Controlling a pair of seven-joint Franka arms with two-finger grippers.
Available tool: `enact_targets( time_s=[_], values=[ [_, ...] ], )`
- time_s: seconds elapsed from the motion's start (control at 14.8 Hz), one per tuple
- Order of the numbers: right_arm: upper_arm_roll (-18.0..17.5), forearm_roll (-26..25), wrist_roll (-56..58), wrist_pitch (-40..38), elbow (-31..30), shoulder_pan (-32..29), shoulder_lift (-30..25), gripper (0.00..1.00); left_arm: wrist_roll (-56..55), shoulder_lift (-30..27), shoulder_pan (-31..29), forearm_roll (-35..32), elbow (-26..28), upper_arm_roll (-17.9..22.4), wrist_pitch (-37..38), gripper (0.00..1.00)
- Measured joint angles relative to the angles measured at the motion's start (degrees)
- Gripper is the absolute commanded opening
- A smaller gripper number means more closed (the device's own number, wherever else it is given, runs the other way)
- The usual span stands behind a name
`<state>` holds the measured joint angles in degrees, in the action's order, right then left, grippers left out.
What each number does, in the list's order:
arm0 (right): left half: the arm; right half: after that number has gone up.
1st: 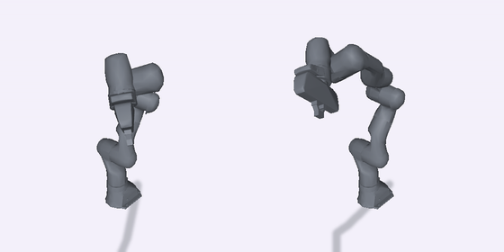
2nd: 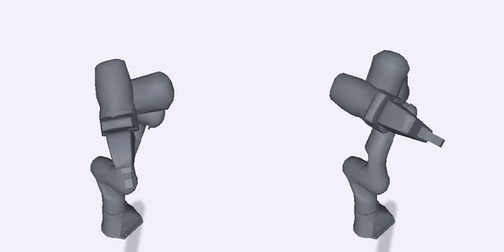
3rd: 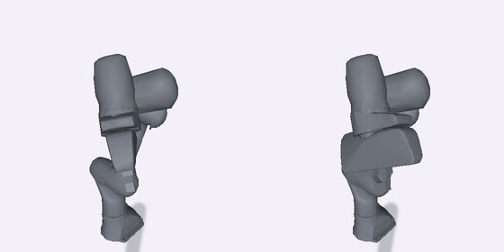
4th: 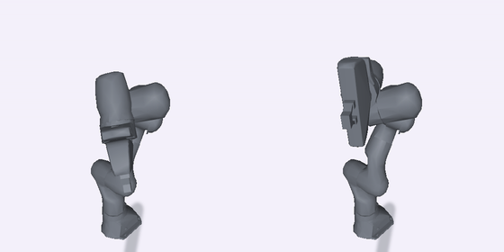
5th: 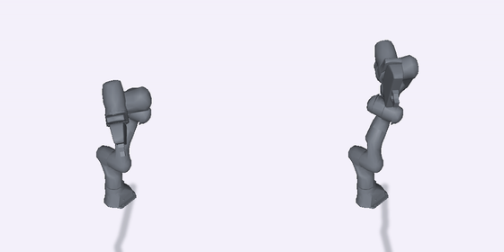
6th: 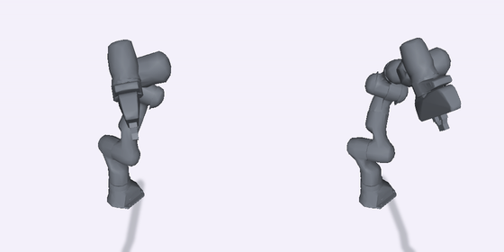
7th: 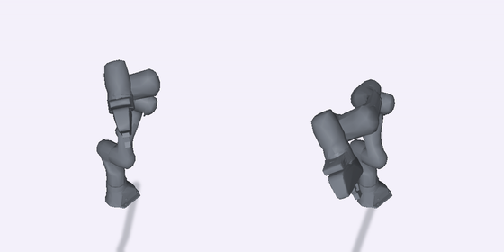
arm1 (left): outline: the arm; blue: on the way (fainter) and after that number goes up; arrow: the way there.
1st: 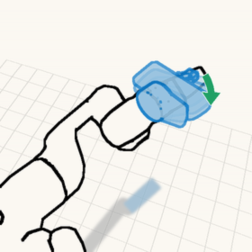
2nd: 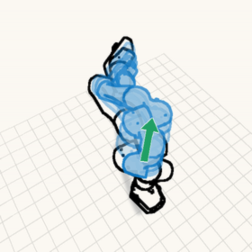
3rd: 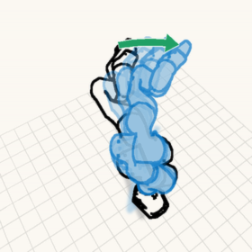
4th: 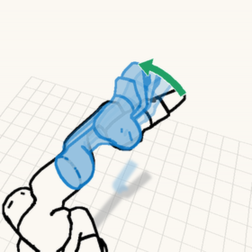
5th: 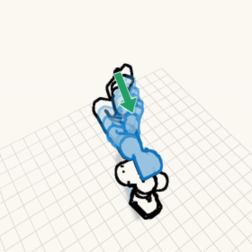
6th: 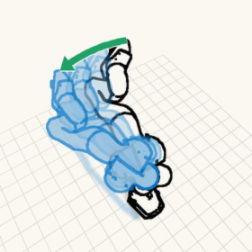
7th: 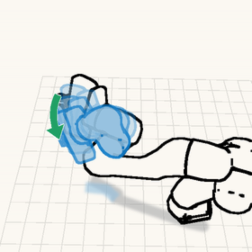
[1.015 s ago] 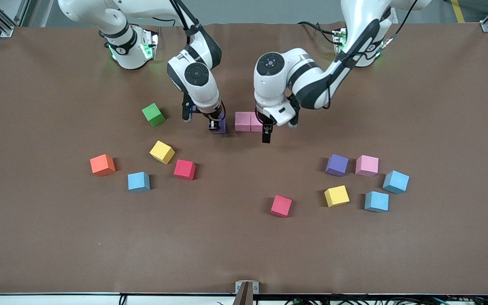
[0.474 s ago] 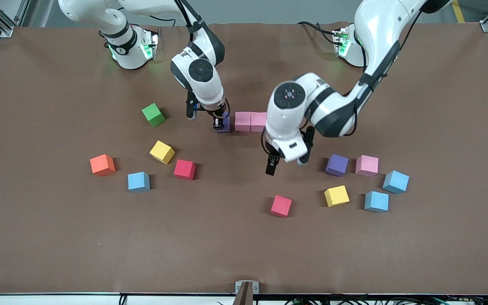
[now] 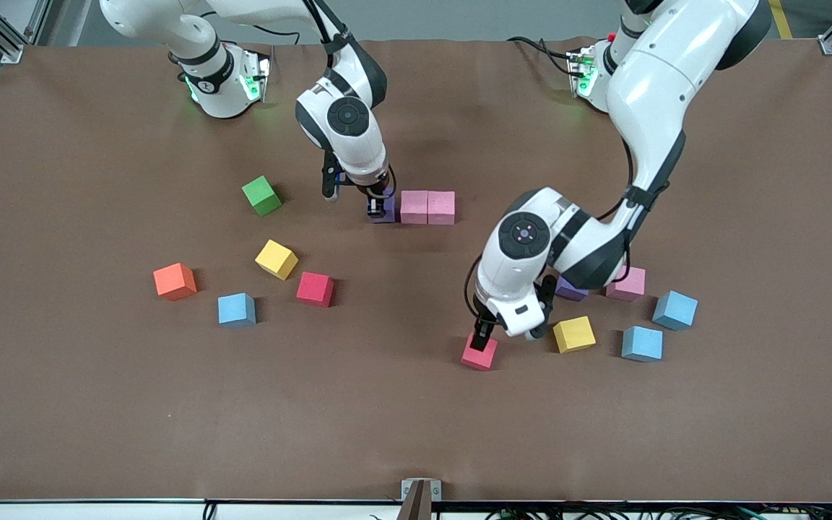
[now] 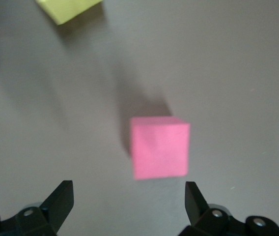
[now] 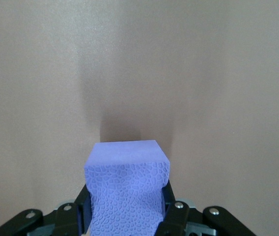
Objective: Arrange 11 blocks into digit 3
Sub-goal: 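Move the left gripper to the red block beside the yellow block, then grasp the red block with the left gripper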
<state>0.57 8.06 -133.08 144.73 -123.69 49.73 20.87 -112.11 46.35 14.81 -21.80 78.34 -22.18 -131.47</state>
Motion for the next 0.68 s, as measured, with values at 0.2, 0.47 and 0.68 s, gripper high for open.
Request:
enact_targets(
  time_s=[0.2, 0.47, 0.68],
  values=[
    [0.08, 0.01, -0.1, -0.04, 1.17, 0.0, 1.17, 0.02, 0.71, 3.03, 0.0, 0.0, -2.43, 0.8, -3.8, 1.0],
    [0.27, 0.02, -0.15, -2.18, 3.38, -0.01, 2.57, 0.02, 0.71, 5.69, 0.08, 0.0, -3.32, 1.02, -7.21, 1.0],
    [0.31, 0.03, -0.16, -2.86, 4.36, -0.01, 3.26, 0.02, 0.71, 6.98, 0.13, 0.0, -3.36, 1.06, -7.64, 1.0]
  ],
)
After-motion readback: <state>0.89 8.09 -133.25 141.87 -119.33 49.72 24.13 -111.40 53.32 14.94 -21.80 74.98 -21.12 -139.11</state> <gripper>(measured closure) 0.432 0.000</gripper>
